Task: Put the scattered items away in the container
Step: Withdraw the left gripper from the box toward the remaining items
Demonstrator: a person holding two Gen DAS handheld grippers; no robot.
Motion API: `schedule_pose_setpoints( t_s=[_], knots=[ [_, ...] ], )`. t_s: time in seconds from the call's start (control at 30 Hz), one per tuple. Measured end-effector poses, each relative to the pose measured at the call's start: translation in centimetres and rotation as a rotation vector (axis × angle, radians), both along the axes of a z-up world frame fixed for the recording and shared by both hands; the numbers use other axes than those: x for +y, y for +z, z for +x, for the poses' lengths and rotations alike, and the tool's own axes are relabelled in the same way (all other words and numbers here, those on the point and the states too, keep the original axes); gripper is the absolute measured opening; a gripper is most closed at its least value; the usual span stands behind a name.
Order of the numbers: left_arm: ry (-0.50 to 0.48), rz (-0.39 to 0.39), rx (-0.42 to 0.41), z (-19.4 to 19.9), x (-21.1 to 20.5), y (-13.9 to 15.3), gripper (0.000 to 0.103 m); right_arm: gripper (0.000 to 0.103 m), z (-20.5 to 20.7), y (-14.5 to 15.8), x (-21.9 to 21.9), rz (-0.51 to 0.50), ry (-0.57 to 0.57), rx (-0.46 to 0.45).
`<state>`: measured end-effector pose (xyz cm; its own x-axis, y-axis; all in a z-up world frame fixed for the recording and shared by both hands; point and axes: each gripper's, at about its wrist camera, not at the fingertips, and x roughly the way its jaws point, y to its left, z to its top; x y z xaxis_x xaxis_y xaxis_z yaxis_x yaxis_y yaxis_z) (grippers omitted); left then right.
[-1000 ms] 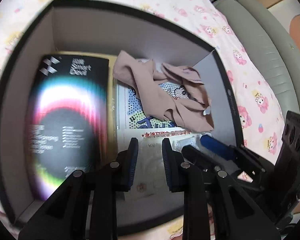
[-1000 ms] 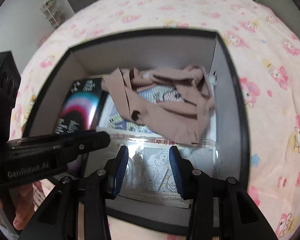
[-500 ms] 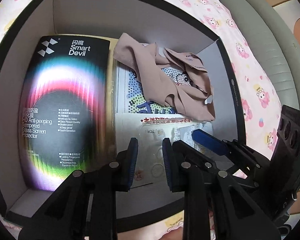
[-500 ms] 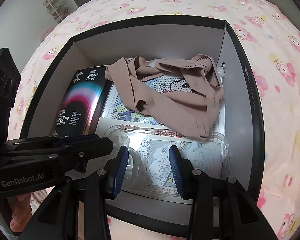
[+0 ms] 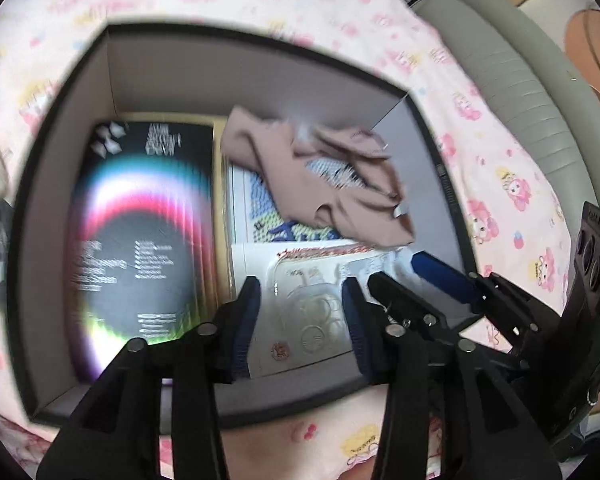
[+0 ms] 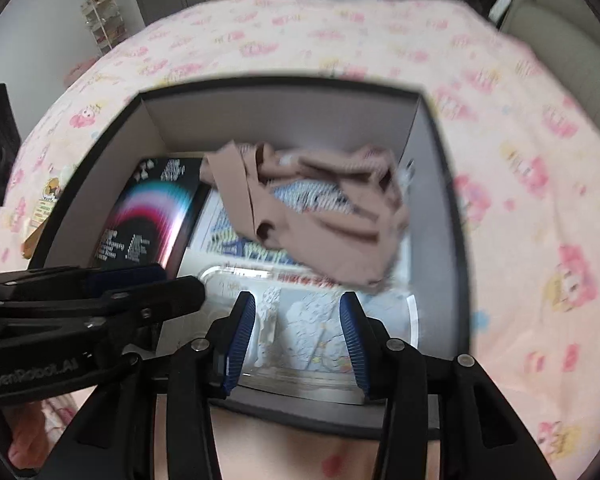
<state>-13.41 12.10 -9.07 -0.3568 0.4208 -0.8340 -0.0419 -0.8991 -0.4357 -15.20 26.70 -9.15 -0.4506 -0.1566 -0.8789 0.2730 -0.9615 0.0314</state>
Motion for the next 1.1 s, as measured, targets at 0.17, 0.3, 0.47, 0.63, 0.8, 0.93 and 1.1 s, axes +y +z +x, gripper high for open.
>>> schedule_pose_setpoints(
  t_s=[0.17, 0.3, 0.47, 0.63, 0.8, 0.93, 1.1],
  knots=[
    [0.007, -0.034, 0.12, 2.5, -1.3, 3.5, 0.055, 0.054, 2.6, 2.2, 0.4, -0.086, -0.087, 0.083],
    [-0.007, -0.075, 0.162, 3.4, -1.1, 4.9, 0.056, 0.056, 4.6, 3.6, 0.3, -0.125, -0.114, 0.107],
    [-0.026, -0.099, 0.178, 5.6, -2.6, 5.9, 0.056, 0.056, 7.1, 4.8, -1.7, -0.126, -0.123, 0.141],
    [-0.008, -0.095, 0.189, 7.5, -5.3, 6.2, 0.059, 0.056, 9.0, 5.4, -4.1, -0.133, -0.086, 0.15],
    [0.028, -0.117, 0.177, 9.1, -8.2, 6.0, 0.059, 0.056, 10.3, 5.3, -7.2, -0.137, -0.026, 0.137],
    [0.095, -0.124, 0.153, 10.4, -10.6, 5.1, 0.059, 0.056, 11.4, 5.1, -10.6, -0.155, 0.057, 0.115],
    [0.18, -0.111, 0.122, 12.2, -15.0, 3.7, 0.059, 0.056, 12.3, 4.3, -15.4, -0.132, 0.155, 0.099]
  ],
)
